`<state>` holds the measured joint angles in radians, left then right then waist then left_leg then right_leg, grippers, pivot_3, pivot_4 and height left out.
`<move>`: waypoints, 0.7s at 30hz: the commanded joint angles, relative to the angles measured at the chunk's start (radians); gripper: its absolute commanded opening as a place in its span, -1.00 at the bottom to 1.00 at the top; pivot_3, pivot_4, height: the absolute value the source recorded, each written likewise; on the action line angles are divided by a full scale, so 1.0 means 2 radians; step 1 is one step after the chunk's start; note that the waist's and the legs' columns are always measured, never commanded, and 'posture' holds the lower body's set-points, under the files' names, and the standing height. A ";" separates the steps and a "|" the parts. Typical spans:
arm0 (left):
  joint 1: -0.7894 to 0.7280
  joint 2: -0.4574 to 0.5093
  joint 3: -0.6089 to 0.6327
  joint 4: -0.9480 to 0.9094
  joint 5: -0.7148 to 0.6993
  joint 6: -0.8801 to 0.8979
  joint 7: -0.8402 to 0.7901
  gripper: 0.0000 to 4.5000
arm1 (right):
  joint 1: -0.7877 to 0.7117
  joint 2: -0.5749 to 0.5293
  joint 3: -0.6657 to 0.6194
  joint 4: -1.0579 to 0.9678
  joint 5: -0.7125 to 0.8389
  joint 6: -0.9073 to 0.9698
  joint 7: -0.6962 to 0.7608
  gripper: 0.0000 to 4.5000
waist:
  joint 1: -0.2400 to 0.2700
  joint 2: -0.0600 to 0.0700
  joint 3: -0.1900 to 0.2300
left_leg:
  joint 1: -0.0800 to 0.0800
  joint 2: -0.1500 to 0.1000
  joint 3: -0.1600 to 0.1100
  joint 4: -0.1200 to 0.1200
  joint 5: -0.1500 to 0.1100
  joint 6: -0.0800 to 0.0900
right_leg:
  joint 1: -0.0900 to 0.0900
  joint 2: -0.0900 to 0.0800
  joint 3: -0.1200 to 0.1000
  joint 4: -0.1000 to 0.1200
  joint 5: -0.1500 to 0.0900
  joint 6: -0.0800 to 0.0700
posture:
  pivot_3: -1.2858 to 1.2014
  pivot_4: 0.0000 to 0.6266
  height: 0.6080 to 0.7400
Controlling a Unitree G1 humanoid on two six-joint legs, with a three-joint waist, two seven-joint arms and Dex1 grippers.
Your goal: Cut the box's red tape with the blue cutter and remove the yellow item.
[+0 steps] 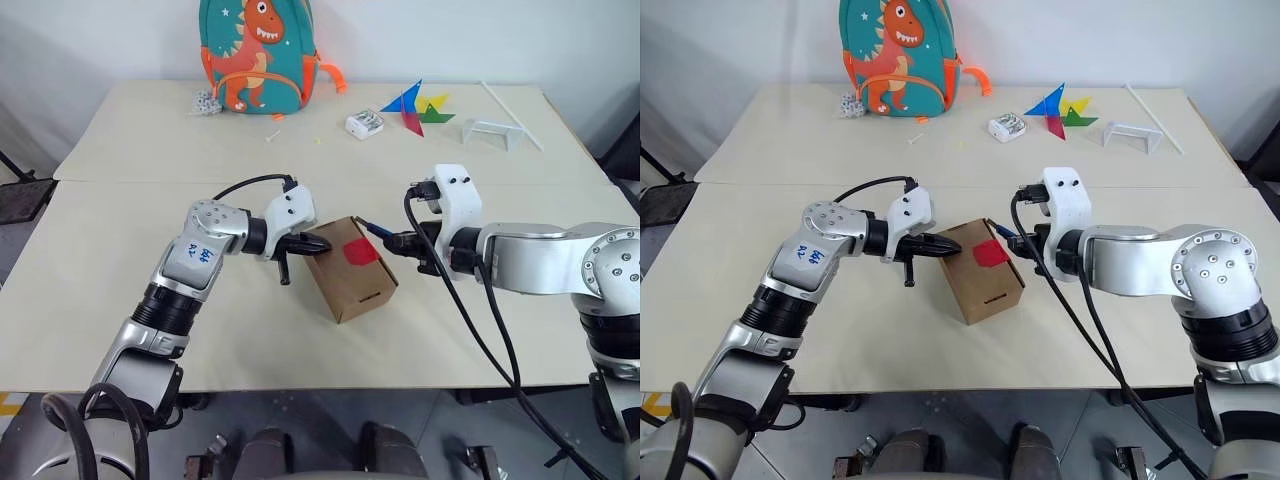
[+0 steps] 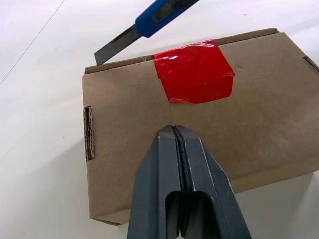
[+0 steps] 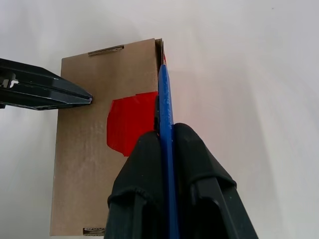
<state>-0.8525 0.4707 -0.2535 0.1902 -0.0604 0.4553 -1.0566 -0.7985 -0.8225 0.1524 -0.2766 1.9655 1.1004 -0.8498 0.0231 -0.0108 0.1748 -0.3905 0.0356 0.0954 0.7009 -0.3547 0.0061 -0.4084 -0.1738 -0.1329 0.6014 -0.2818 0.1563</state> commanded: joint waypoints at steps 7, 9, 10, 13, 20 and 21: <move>0.017 0.005 -0.020 0.008 0.011 0.012 -0.003 -1.00 | -0.022 -0.006 -0.019 -0.008 0.003 -0.003 0.002 -0.94 | 0.000 0.000 0.000 | 0.000 0.000 0.000 0.000 0.000 0.000 | 0.000 0.000 0.000 0.000 0.000 0.000 | 0.03 -0.52 1.00; 0.017 0.005 -0.020 0.008 0.011 0.012 -0.003 -1.00 | -0.030 -0.008 -0.021 -0.006 0.003 -0.001 0.004 -0.94 | 0.000 0.000 0.000 | 0.000 0.000 0.000 0.000 0.000 0.000 | 0.000 0.000 0.000 0.000 0.000 0.000 | 0.03 -0.52 1.00; 0.017 0.005 -0.020 0.008 0.011 0.012 -0.003 -1.00 | -0.033 -0.008 -0.021 -0.006 0.003 -0.001 0.005 -0.94 | 0.000 0.000 0.000 | 0.000 0.000 0.000 0.000 0.000 0.000 | 0.000 0.000 0.000 0.000 0.000 0.000 | 0.03 -0.52 1.00; 0.017 0.005 -0.020 0.007 0.010 0.013 -0.003 -1.00 | -0.035 -0.006 -0.019 -0.008 0.003 -0.002 0.008 -0.94 | 0.000 0.000 0.000 | 0.000 0.000 0.000 0.000 0.000 0.000 | 0.000 0.000 0.000 0.000 0.000 0.000 | 0.03 -0.52 1.00; 0.016 0.007 -0.021 0.009 0.011 0.013 -0.004 -1.00 | -0.017 -0.007 -0.010 -0.011 0.003 -0.002 0.006 -0.94 | 0.000 0.000 0.000 | 0.000 0.000 0.000 0.000 0.000 0.000 | 0.000 0.000 0.000 0.000 0.000 0.000 | 0.03 -0.52 1.00; 0.016 0.007 -0.021 0.008 0.011 0.013 -0.004 -1.00 | -0.012 -0.008 -0.009 -0.011 0.003 -0.001 0.006 -0.94 | 0.000 0.000 0.000 | 0.000 0.000 0.000 0.000 0.000 0.000 | 0.000 0.000 0.000 0.000 0.000 0.000 | 0.03 -0.52 1.00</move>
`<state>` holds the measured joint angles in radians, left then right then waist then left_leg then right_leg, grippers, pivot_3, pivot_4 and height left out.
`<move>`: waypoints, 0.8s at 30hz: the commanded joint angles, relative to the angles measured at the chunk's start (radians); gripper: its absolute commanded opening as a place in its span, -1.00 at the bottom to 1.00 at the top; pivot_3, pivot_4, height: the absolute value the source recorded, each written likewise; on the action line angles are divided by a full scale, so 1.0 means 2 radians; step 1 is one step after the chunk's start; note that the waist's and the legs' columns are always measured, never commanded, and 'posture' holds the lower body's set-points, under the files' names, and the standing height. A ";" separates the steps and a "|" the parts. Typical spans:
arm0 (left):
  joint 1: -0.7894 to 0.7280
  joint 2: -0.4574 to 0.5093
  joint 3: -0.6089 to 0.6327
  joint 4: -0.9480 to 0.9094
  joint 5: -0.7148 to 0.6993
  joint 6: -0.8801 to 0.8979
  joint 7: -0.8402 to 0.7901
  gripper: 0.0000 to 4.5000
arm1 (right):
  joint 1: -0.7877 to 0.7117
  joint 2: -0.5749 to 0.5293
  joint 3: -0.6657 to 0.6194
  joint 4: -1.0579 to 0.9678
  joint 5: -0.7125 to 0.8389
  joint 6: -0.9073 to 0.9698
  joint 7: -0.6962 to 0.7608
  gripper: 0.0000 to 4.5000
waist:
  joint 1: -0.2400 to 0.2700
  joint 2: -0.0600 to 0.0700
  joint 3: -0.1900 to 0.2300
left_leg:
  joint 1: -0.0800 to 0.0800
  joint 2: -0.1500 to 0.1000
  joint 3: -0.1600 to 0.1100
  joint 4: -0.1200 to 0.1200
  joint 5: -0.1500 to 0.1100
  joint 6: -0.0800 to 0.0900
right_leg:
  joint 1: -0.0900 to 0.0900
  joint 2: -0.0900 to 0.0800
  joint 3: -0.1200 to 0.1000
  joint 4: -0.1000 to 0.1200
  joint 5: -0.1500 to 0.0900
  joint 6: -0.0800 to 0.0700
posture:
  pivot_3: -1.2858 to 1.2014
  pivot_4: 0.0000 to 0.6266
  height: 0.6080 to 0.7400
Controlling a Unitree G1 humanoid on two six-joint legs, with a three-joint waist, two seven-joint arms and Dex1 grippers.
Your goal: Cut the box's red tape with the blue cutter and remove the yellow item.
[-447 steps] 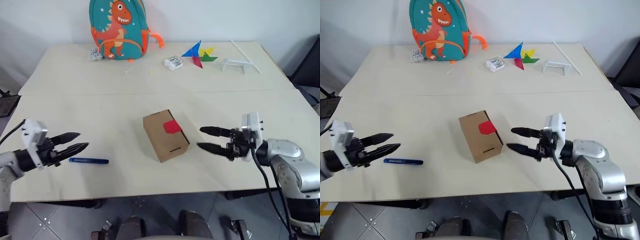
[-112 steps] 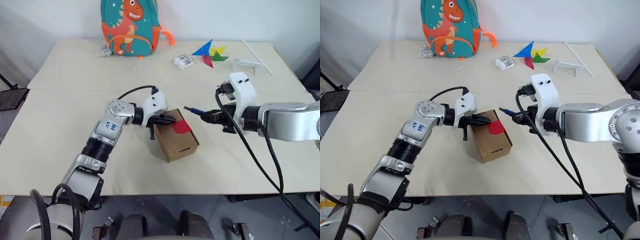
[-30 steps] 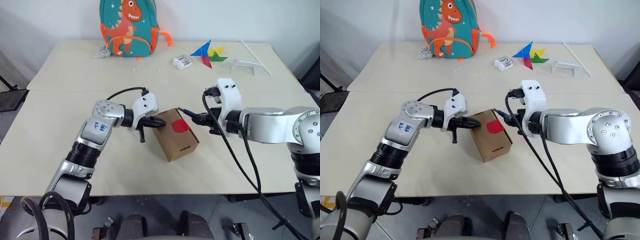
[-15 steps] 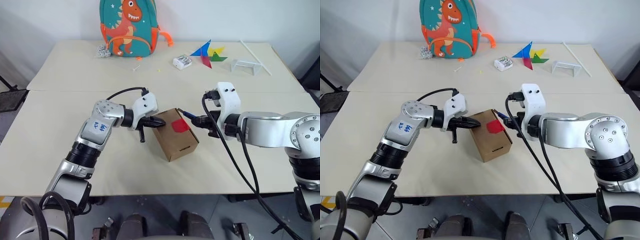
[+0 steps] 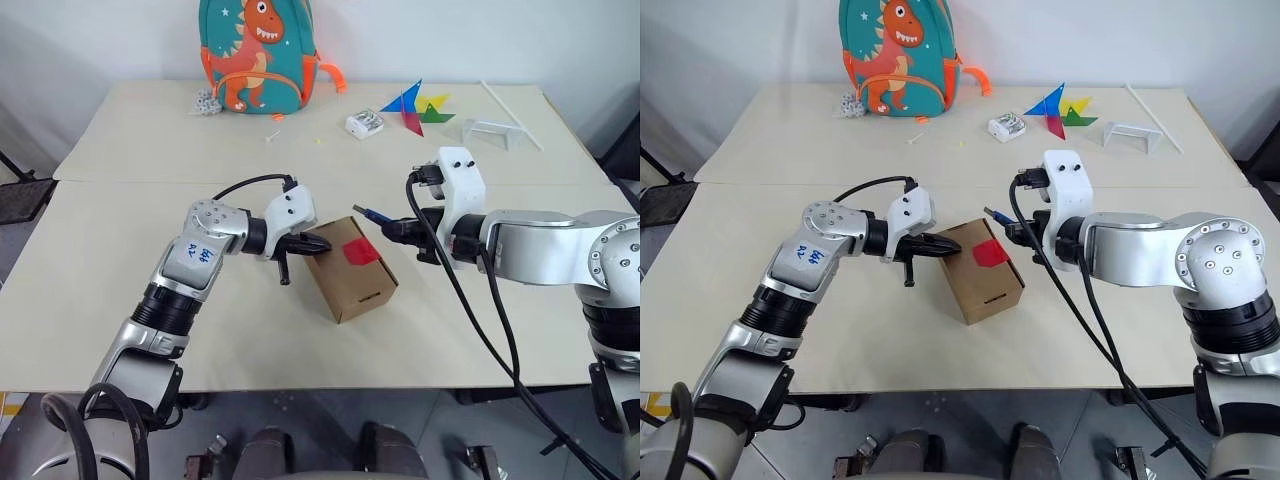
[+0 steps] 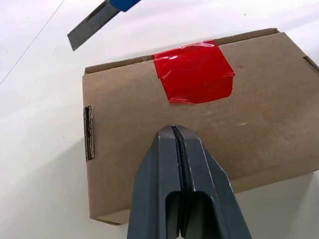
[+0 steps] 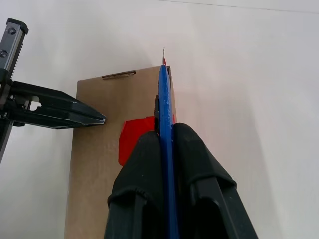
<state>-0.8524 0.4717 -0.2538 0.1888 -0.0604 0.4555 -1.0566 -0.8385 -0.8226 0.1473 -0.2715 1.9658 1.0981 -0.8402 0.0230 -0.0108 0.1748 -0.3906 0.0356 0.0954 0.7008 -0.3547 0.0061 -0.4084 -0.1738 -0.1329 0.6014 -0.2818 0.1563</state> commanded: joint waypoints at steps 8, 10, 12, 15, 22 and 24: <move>0.017 0.010 -0.020 0.006 0.011 0.016 -0.006 -1.00 | 0.035 -0.007 -0.004 -0.025 0.003 -0.005 0.000 -0.94 | 0.000 0.000 0.000 | 0.000 0.000 0.000 0.000 0.000 0.000 | 0.000 0.000 0.000 0.000 0.000 0.000 | 0.03 -0.52 1.00; 0.017 0.011 -0.021 0.005 0.012 0.016 -0.006 -1.00 | 0.038 -0.004 -0.003 -0.028 0.003 -0.008 0.000 -0.94 | 0.000 0.000 0.000 | 0.000 0.000 0.000 0.000 0.000 0.000 | 0.000 0.000 0.000 0.000 0.000 0.000 | 0.03 -0.52 1.00; 0.017 0.011 -0.021 0.004 0.011 0.018 -0.005 -1.00 | 0.040 -0.004 -0.002 -0.030 0.003 -0.009 0.000 -0.94 | 0.000 0.000 0.000 | 0.000 0.000 0.000 0.000 0.000 0.000 | 0.000 0.000 0.000 0.000 0.000 0.000 | 0.03 -0.52 1.00; 0.017 0.011 -0.021 0.003 0.011 0.020 -0.005 -1.00 | 0.046 -0.016 0.005 -0.034 0.003 -0.001 0.008 -0.94 | 0.000 0.000 0.000 | 0.000 0.000 0.000 0.000 0.000 0.000 | 0.000 0.000 0.000 0.000 0.000 0.000 | 0.03 -0.52 1.00; 0.017 0.000 -0.025 0.007 0.011 0.024 0.002 -1.00 | 0.048 -0.016 0.017 -0.049 0.003 -0.010 0.008 -0.94 | 0.000 0.000 0.000 | 0.000 0.000 0.000 0.000 0.000 0.000 | 0.000 0.000 0.000 0.000 0.000 0.000 | 0.03 -0.52 1.00; 0.018 -0.004 -0.028 0.010 0.012 0.025 0.003 -1.00 | 0.052 -0.012 0.019 -0.052 0.003 -0.015 0.003 -0.94 | 0.001 0.000 0.000 | 0.000 0.000 0.000 0.000 0.000 0.000 | 0.000 0.000 0.000 0.000 0.000 0.000 | 0.03 -0.52 1.00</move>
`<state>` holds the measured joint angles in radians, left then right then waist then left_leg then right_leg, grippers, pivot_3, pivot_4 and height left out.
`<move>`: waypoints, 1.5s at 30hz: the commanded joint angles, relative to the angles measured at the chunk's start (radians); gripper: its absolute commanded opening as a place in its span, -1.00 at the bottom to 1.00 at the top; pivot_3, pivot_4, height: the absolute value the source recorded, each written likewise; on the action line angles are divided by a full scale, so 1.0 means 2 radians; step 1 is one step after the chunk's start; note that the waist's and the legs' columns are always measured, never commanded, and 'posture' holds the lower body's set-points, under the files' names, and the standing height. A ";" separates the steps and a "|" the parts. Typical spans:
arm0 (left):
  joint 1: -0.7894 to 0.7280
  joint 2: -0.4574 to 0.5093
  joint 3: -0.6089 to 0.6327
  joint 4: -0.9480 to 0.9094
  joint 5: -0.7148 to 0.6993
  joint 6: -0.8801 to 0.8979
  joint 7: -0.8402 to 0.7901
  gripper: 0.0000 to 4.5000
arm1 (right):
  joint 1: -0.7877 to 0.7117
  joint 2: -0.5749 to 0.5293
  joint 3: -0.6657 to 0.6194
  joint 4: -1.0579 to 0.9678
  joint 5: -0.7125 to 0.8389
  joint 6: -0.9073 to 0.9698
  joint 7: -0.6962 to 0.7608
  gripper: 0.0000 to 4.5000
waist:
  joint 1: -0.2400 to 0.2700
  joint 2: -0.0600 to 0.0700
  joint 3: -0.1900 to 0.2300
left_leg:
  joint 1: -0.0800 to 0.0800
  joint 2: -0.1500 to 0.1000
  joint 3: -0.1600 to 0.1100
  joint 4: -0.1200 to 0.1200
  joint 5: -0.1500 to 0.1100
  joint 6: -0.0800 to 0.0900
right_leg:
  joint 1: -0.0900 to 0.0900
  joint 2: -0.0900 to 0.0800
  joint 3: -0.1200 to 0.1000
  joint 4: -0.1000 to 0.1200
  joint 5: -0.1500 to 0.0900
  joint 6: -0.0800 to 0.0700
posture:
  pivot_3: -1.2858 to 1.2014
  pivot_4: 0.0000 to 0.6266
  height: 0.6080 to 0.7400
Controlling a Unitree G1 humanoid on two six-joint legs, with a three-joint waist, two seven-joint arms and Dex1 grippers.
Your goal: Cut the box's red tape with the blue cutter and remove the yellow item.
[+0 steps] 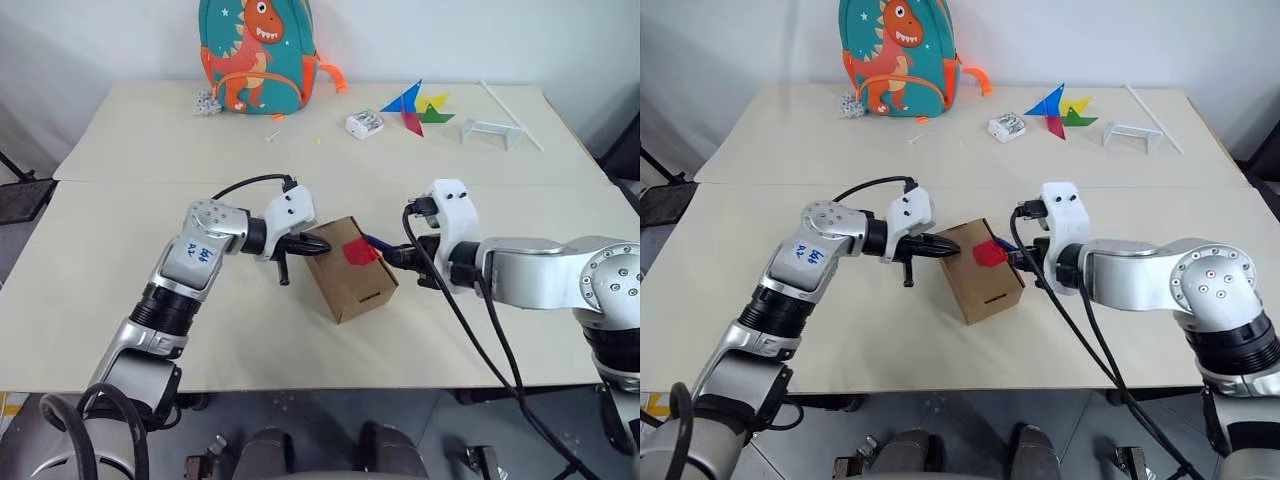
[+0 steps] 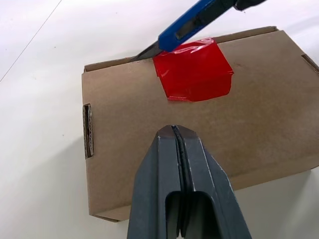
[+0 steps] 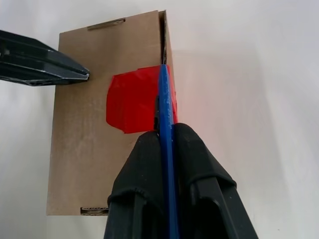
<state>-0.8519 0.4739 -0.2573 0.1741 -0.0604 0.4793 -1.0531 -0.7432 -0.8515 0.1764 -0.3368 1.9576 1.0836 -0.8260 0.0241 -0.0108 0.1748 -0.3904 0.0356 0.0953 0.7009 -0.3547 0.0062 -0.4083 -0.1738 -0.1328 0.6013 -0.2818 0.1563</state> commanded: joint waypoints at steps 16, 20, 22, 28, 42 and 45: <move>0.023 -0.033 -0.044 0.023 0.018 0.032 0.010 -1.00 | 0.063 -0.003 -0.006 -0.057 0.007 -0.046 -0.042 -0.94 | 0.003 0.000 -0.002 | 0.001 0.000 -0.001 0.000 0.000 0.000 | 0.001 0.000 0.000 0.000 0.000 0.000 | 0.03 -0.52 1.00; 0.023 -0.036 -0.045 0.025 0.019 0.033 0.009 -1.00 | 0.072 -0.030 -0.008 -0.058 0.007 -0.036 -0.011 -0.94 | 0.005 0.000 -0.002 | 0.001 0.000 -0.001 0.000 0.000 0.000 | 0.002 0.000 0.000 0.000 0.000 0.000 | 0.03 -0.52 1.00; 0.024 -0.036 -0.046 0.025 0.018 0.033 0.009 -1.00 | 0.070 -0.050 -0.007 -0.052 0.007 -0.026 0.014 -0.94 | 0.006 0.000 -0.002 | 0.001 0.000 -0.001 0.000 0.000 0.000 | 0.002 0.000 0.000 -0.001 0.000 0.000 | 0.03 -0.52 1.00; 0.027 -0.037 -0.047 0.027 0.018 0.032 0.012 -1.00 | 0.037 -0.128 0.014 -0.018 0.007 0.033 0.130 -0.94 | 0.009 0.000 -0.002 | 0.002 0.000 -0.001 0.000 0.000 0.000 | 0.004 0.000 -0.001 -0.004 0.000 0.000 | 0.03 -0.52 1.00; 0.038 -0.039 -0.047 0.019 0.017 0.037 0.019 -1.00 | -0.052 -0.230 0.078 0.009 0.007 0.079 0.293 -0.94 | 0.011 0.000 -0.002 | 0.002 0.000 -0.001 0.000 0.000 0.001 | 0.005 0.000 -0.001 -0.005 0.000 0.000 | 0.03 -0.52 1.00; 0.038 -0.037 -0.047 0.018 0.017 0.035 0.017 -1.00 | -0.096 -0.251 0.084 0.023 0.007 0.096 0.321 -0.94 | 0.010 0.000 -0.002 | 0.002 0.000 -0.001 0.000 0.000 0.001 | 0.005 0.000 -0.001 -0.005 0.000 0.000 | 0.03 -0.52 1.00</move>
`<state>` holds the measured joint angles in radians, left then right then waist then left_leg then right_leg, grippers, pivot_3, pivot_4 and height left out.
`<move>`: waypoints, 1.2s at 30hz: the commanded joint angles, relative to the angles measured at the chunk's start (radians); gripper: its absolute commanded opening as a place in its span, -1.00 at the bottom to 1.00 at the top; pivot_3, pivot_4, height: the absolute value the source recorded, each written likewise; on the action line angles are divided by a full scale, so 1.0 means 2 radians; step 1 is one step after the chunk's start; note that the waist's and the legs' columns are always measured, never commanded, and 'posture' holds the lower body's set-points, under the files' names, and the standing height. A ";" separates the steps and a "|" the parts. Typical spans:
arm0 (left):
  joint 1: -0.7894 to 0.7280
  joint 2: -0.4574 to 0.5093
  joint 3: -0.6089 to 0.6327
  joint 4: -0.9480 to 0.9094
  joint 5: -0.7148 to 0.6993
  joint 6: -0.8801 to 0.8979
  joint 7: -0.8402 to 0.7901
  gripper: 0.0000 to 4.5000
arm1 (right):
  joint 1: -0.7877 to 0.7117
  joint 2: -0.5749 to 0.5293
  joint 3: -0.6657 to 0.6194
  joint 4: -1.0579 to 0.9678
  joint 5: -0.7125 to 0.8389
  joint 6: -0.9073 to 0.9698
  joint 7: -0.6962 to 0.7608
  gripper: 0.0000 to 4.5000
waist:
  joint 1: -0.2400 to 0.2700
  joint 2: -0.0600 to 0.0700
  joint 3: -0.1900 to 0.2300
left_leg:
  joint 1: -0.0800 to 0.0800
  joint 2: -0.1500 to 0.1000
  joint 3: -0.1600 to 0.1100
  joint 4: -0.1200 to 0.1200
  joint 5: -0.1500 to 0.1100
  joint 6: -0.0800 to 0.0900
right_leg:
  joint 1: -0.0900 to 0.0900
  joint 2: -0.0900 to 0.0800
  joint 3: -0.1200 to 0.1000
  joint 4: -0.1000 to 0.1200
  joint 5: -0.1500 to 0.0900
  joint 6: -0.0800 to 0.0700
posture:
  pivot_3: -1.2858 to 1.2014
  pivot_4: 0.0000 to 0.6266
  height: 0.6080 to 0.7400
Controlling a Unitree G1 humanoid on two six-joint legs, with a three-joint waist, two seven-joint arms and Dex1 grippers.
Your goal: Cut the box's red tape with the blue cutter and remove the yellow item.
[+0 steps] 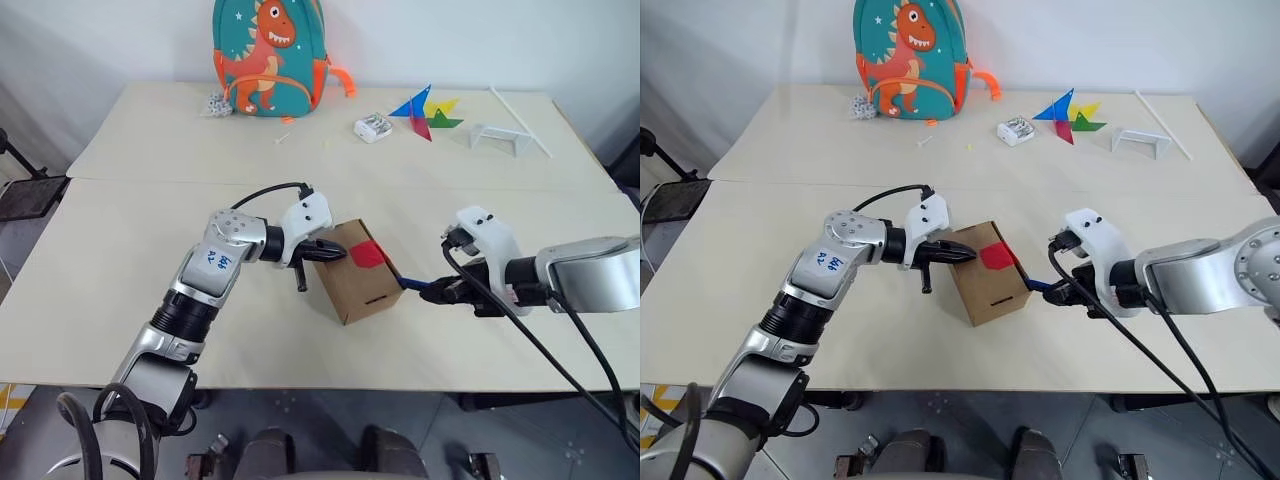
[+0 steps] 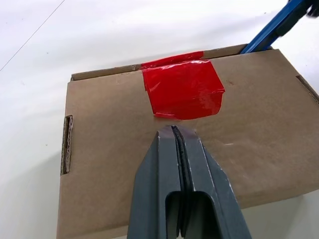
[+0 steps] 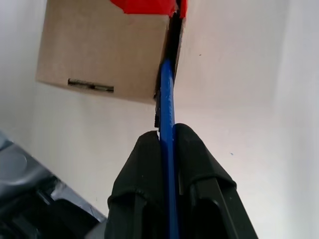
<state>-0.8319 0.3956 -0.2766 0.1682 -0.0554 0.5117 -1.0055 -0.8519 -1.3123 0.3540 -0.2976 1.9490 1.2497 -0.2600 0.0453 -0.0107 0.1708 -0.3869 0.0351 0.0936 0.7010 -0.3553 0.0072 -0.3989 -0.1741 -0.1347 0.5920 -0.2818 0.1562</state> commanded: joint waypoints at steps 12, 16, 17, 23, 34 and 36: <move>0.017 0.020 -0.035 0.020 0.013 0.004 -0.028 -1.00 | -0.059 -0.124 -0.042 0.060 0.012 0.036 0.163 -0.94 | -0.001 0.000 0.000 | 0.000 0.000 0.000 0.000 0.000 0.000 | 0.000 0.000 0.000 -0.001 0.000 0.000 | 0.03 -0.52 1.00; 0.012 0.023 -0.033 0.020 0.011 0.003 -0.032 -1.00 | 0.102 -0.099 -0.142 0.041 -0.018 -0.043 0.108 -0.94 | 0.000 0.000 0.000 | 0.000 0.000 0.000 0.000 0.000 0.000 | 0.000 0.000 0.000 0.000 0.000 0.000 | 0.03 -0.52 1.00; 0.010 0.025 -0.032 0.021 0.011 0.001 -0.033 -1.00 | 0.161 -0.064 -0.190 0.024 -0.089 -0.095 0.104 -0.94 | 0.001 0.000 0.000 | 0.000 0.000 0.000 0.000 0.000 0.000 | 0.000 0.000 0.000 0.000 0.000 0.000 | 0.03 -0.52 1.00; 0.006 0.029 -0.025 0.018 0.008 0.000 -0.028 -1.00 | 0.353 0.059 -0.308 0.035 -0.404 -0.301 0.199 -0.94 | 0.003 -0.001 -0.001 | 0.000 0.000 0.001 0.000 0.000 0.000 | 0.000 0.000 0.000 0.000 0.000 0.001 | 0.03 -0.52 1.00; 0.006 0.026 -0.020 0.010 0.003 0.003 -0.022 -1.00 | 0.362 0.183 -0.262 0.222 -0.678 -0.476 0.335 -0.94 | -0.004 0.002 -0.002 | 0.001 -0.001 0.001 0.000 0.000 0.000 | 0.001 0.000 0.000 0.000 0.000 0.001 | 0.03 -0.52 1.00; 0.004 0.024 -0.019 0.010 0.002 0.003 -0.021 -1.00 | 0.351 0.203 -0.260 0.252 -0.696 -0.486 0.361 -0.94 | -0.004 0.002 -0.002 | 0.001 -0.001 0.001 0.000 0.000 0.000 | 0.002 0.000 0.000 0.000 0.000 0.001 | 0.03 -0.52 1.00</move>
<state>-0.8455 0.4445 -0.2873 0.1674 -0.0691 0.5010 -1.0553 -0.1347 -0.9106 -0.1528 0.1776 0.5906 0.3163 0.4242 0.0378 -0.0070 0.1669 -0.3844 0.0335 0.0949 0.7011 -0.3550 0.0073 -0.3957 -0.1743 -0.1346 0.5919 -0.2810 0.1576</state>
